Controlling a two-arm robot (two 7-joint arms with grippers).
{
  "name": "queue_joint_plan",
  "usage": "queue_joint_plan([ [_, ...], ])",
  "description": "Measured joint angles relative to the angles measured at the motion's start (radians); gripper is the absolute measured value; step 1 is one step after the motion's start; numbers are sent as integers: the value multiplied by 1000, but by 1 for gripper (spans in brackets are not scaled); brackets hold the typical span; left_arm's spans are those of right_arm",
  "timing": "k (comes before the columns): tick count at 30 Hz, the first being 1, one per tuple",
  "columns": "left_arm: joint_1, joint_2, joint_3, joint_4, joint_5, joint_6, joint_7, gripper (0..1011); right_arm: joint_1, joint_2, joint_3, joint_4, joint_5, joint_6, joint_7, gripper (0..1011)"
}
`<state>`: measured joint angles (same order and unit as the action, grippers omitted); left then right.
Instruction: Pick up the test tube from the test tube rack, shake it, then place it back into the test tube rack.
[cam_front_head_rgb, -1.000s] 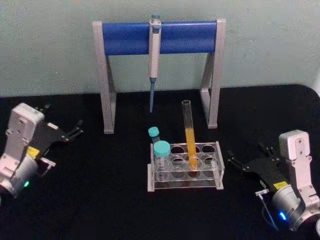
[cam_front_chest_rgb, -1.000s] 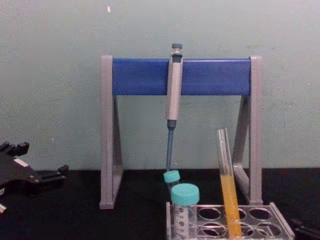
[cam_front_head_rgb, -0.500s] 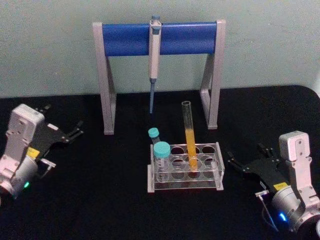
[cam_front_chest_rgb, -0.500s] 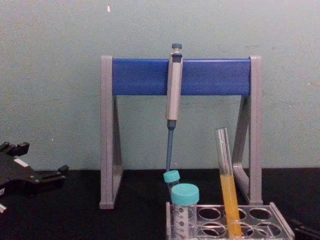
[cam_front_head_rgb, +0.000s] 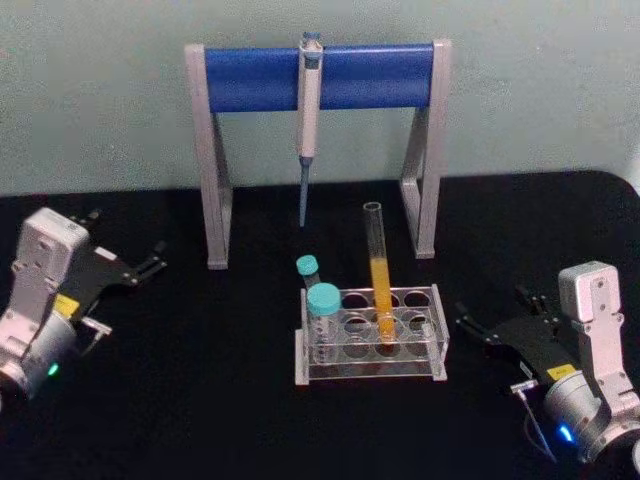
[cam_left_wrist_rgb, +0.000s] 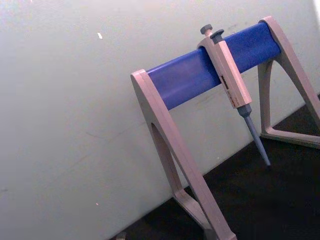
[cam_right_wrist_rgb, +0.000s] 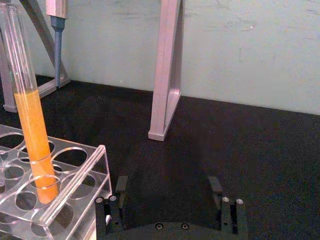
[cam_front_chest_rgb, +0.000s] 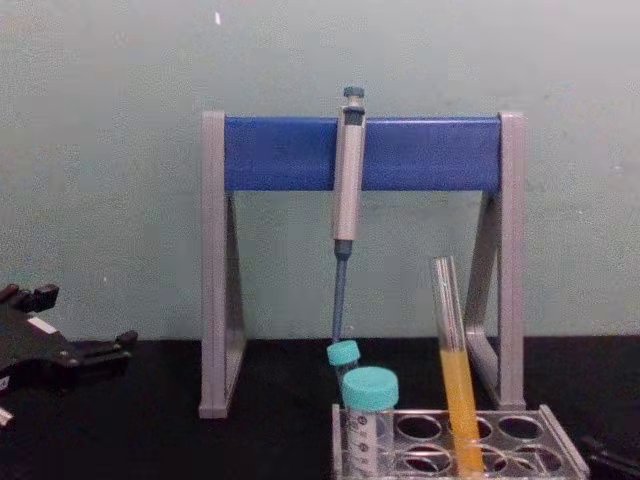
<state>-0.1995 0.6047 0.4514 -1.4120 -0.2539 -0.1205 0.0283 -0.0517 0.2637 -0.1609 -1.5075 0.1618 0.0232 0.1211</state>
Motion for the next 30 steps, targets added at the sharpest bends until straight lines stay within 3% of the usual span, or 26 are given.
queue_joint_plan([
  [30, 0, 0, 0, 0, 0, 0, 0, 1001, 0, 0, 0, 0, 0, 0, 0, 1000],
])
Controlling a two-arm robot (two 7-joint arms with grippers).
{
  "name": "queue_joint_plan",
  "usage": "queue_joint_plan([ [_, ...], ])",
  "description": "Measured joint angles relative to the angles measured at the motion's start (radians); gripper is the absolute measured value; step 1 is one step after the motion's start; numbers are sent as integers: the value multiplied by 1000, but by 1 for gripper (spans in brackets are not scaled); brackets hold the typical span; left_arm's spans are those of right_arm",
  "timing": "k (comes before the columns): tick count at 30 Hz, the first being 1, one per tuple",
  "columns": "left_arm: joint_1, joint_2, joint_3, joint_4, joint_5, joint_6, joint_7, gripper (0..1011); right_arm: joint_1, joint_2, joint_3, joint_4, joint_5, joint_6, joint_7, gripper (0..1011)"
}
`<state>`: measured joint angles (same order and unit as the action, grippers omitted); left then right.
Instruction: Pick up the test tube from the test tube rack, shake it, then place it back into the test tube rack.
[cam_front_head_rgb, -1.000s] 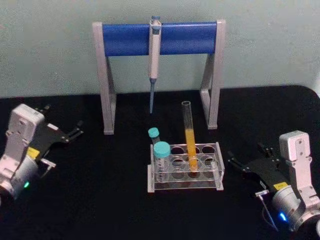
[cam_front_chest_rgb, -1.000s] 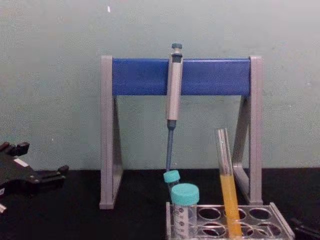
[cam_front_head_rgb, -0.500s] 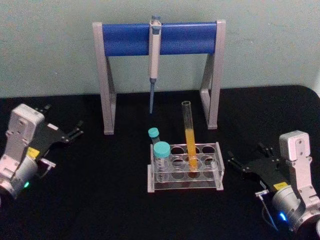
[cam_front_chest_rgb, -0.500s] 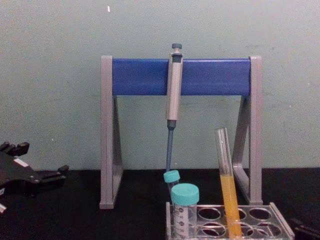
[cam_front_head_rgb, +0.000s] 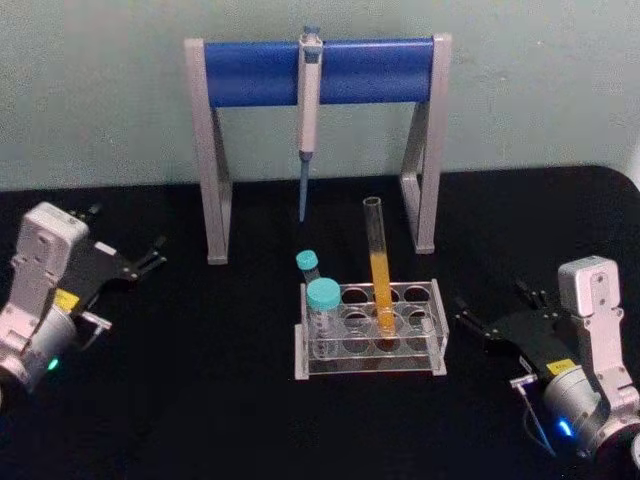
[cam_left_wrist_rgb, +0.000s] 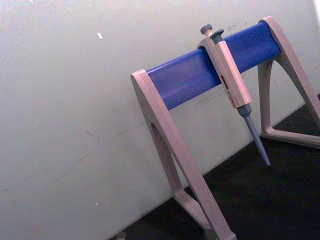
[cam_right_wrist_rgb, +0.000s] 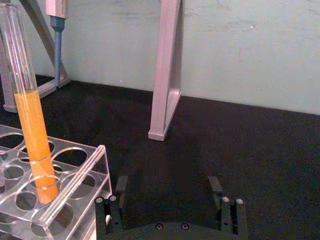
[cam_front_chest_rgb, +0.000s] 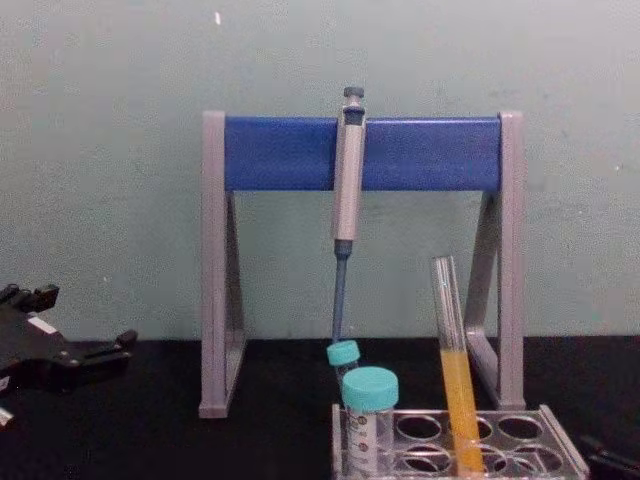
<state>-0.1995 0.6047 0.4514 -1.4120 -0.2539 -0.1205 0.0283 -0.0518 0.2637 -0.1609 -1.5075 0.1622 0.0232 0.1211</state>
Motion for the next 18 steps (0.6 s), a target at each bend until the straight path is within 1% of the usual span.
queue_joint_plan([
  [18, 0, 0, 0, 0, 0, 0, 0, 1001, 0, 0, 0, 0, 0, 0, 0, 1000],
])
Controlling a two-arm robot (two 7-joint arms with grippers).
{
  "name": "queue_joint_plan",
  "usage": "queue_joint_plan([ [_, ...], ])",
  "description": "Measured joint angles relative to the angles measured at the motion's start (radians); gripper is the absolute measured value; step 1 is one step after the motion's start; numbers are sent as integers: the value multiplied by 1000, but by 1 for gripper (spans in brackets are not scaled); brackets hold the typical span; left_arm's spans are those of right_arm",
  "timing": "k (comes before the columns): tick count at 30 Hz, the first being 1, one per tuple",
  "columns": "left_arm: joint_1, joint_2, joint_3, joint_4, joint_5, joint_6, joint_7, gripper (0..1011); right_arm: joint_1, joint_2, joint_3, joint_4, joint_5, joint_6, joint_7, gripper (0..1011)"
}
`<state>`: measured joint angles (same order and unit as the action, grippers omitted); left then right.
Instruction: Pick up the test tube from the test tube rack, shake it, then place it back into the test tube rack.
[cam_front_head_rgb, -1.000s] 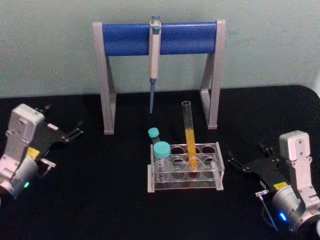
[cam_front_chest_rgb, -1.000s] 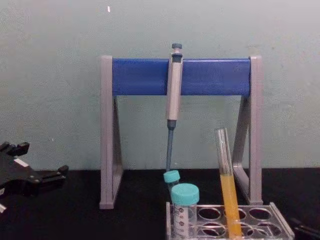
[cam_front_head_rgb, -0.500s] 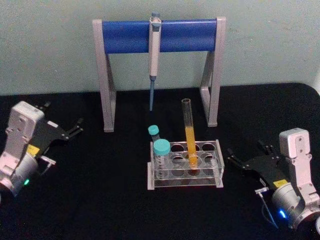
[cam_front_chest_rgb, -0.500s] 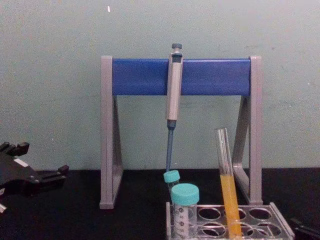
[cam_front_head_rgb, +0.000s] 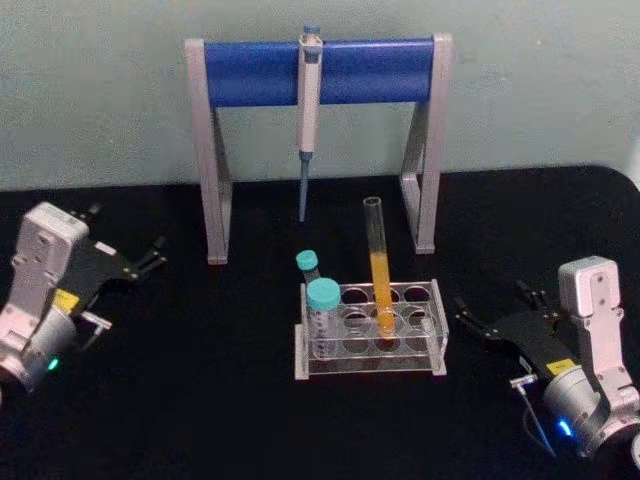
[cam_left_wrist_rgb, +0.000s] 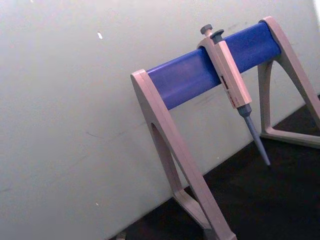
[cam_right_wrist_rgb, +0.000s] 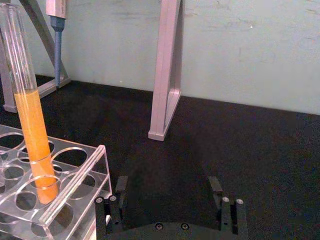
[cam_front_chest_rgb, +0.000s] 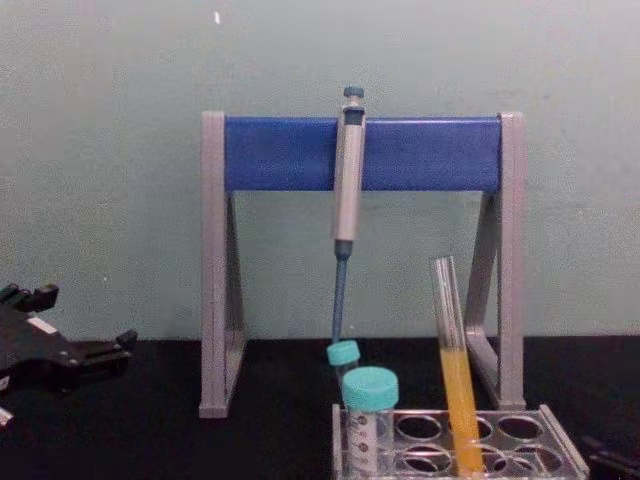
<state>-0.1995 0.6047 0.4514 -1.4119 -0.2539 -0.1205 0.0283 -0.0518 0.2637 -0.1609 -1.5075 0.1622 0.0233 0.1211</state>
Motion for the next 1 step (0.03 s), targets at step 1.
queue_joint_plan([
  [1, 0, 0, 0, 0, 0, 0, 0, 1002, 0, 0, 0, 0, 0, 0, 0, 1000],
])
